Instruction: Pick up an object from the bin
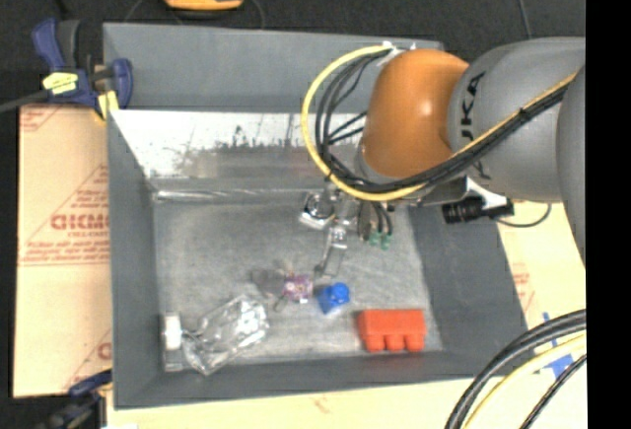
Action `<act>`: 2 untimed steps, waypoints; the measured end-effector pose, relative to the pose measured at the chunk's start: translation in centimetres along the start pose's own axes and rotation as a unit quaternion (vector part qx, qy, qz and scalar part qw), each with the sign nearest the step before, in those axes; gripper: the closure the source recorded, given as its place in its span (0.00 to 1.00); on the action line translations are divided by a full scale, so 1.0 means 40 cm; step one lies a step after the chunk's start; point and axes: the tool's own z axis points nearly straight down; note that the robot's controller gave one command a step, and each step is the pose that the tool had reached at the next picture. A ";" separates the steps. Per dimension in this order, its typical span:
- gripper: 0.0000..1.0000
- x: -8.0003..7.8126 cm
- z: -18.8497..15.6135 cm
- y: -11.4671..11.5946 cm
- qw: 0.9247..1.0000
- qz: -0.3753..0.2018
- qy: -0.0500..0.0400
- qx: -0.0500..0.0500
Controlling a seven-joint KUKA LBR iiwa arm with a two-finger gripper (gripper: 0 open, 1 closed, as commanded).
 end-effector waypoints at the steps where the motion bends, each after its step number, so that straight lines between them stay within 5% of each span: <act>1: 0.00 0.127 0.236 -0.080 1.000 -0.029 0.006 0.002; 2: 1.00 0.118 0.224 -0.075 1.000 -0.030 0.001 0.000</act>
Offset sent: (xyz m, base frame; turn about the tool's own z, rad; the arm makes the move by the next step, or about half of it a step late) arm -0.0533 -0.0167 -0.0901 -0.0611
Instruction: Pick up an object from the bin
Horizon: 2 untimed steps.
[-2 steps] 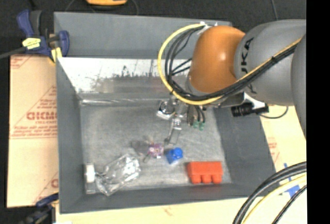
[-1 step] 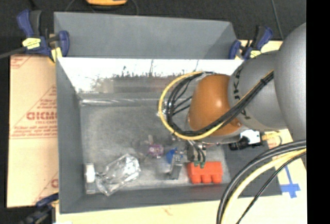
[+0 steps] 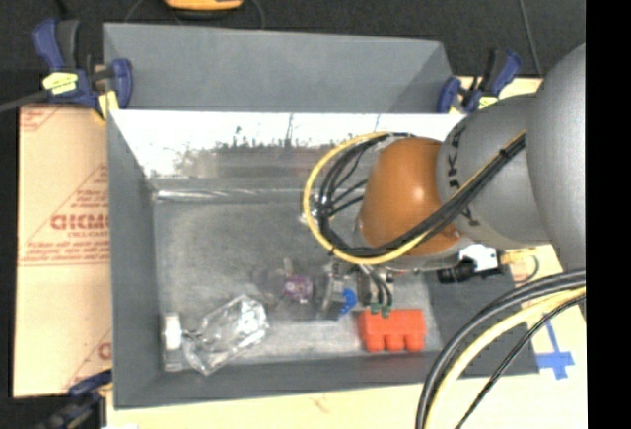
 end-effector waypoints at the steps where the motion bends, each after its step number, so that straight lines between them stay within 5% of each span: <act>1: 1.00 -0.042 -0.263 0.028 1.000 0.028 -0.005 -0.002; 2: 1.00 0.090 -0.197 -0.023 0.985 -0.172 0.002 0.000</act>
Offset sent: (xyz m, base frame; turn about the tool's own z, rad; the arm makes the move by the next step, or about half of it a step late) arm 0.0152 0.0084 0.1001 0.0583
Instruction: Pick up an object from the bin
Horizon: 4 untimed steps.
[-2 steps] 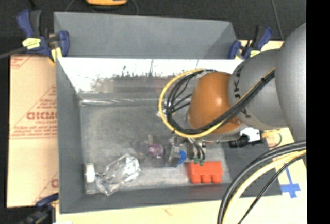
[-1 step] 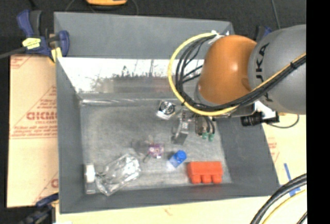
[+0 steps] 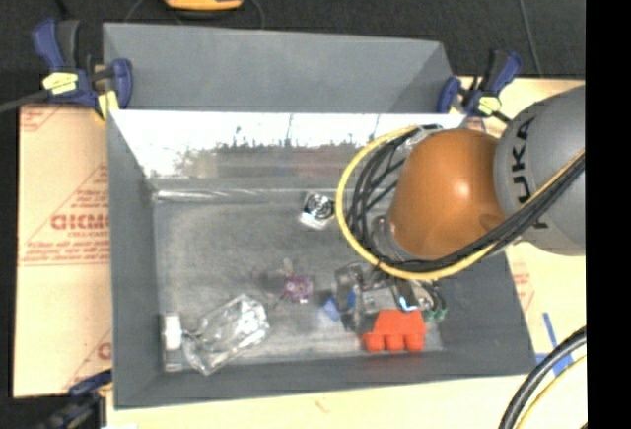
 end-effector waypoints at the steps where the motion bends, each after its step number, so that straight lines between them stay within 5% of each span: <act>1: 1.00 -0.053 -0.183 -0.024 1.000 0.011 -0.007 0.001; 2: 1.00 -0.017 -0.058 -0.031 0.971 -0.237 0.000 0.000; 3: 1.00 -0.003 0.040 -0.017 0.984 -0.180 0.000 -0.001; 4: 1.00 -0.021 -0.193 -0.025 0.983 -0.183 -0.006 0.002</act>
Offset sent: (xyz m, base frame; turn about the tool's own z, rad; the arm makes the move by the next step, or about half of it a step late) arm 0.0194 -0.0045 0.0684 0.0171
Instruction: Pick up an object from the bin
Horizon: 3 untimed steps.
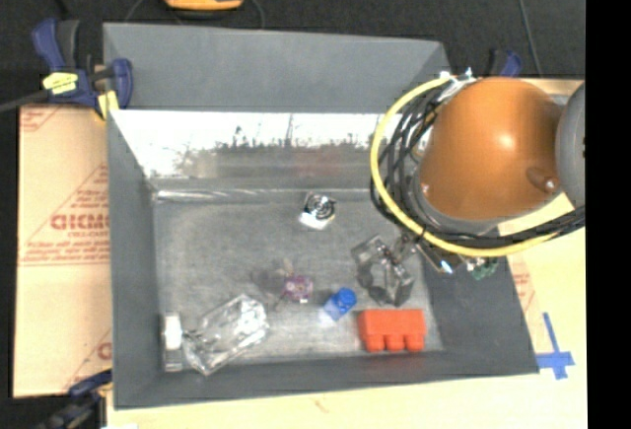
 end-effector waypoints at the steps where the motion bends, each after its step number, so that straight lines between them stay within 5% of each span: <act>1: 1.00 0.025 0.214 0.019 1.000 0.030 0.008 -0.005; 2: 0.00 0.020 0.205 0.016 1.000 0.030 0.004 -0.003; 3: 0.00 0.015 0.414 -0.077 0.996 0.091 0.007 -0.003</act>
Offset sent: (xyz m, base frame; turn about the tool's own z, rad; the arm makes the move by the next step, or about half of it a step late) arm -0.0100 0.0016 -0.0824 0.0604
